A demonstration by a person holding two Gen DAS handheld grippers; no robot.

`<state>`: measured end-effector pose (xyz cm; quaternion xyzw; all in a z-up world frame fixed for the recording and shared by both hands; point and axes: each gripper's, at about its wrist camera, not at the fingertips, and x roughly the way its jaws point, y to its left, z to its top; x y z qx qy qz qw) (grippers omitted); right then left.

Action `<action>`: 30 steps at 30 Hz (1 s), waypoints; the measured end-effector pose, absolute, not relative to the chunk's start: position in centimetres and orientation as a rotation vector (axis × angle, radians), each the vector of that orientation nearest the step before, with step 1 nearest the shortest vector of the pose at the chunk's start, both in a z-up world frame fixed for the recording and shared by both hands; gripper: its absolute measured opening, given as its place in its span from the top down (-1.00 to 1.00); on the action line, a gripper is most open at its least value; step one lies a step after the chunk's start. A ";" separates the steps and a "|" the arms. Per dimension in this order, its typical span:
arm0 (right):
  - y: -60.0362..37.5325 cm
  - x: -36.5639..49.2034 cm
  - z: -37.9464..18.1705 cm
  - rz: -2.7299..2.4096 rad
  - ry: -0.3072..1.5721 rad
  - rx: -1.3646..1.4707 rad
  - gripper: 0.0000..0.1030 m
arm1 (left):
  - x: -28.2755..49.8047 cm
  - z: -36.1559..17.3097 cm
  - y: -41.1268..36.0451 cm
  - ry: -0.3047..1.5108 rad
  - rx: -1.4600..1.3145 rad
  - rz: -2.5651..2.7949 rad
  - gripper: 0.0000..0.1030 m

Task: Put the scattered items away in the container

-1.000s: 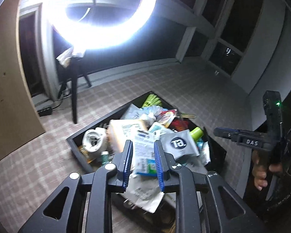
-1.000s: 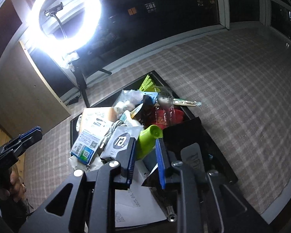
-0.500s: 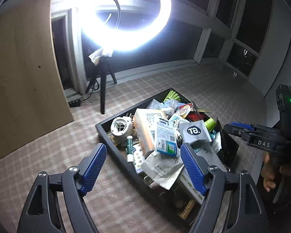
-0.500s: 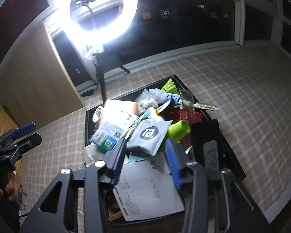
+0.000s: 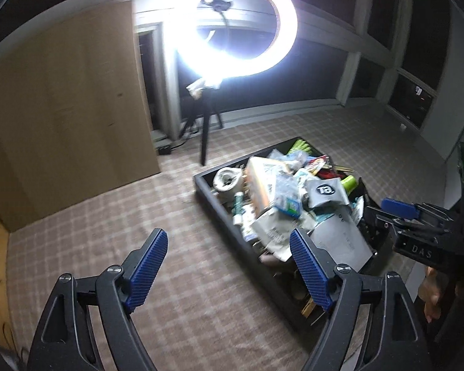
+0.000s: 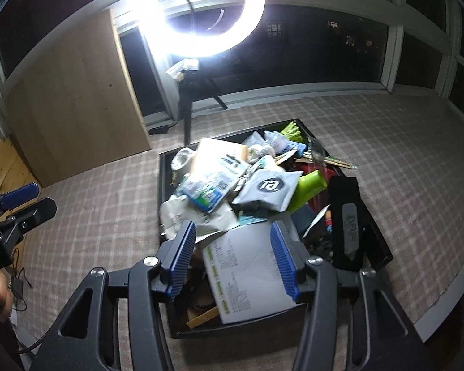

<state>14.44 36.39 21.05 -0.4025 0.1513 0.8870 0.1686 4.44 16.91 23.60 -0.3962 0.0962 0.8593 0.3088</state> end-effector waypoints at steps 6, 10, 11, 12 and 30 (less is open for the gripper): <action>33.6 15.2 22.1 2.572 0.395 -1.121 -0.30 | 5.6 23.9 13.1 0.188 -1.073 2.334 -0.83; 31.8 15.6 22.5 2.609 0.364 -1.128 -0.30 | 6.3 24.1 10.6 0.141 -1.090 2.374 -0.99; 31.3 15.7 22.5 2.617 0.358 -1.132 -0.30 | 6.6 24.1 10.0 0.141 -1.095 2.389 -0.99; 30.8 15.8 22.5 2.634 0.333 -1.137 -0.30 | 6.7 24.1 9.6 0.142 -1.102 2.402 -0.99; 25.4 14.6 21.9 2.746 0.299 -1.168 -0.31 | 8.1 23.3 3.5 0.074 -1.187 2.507 -0.99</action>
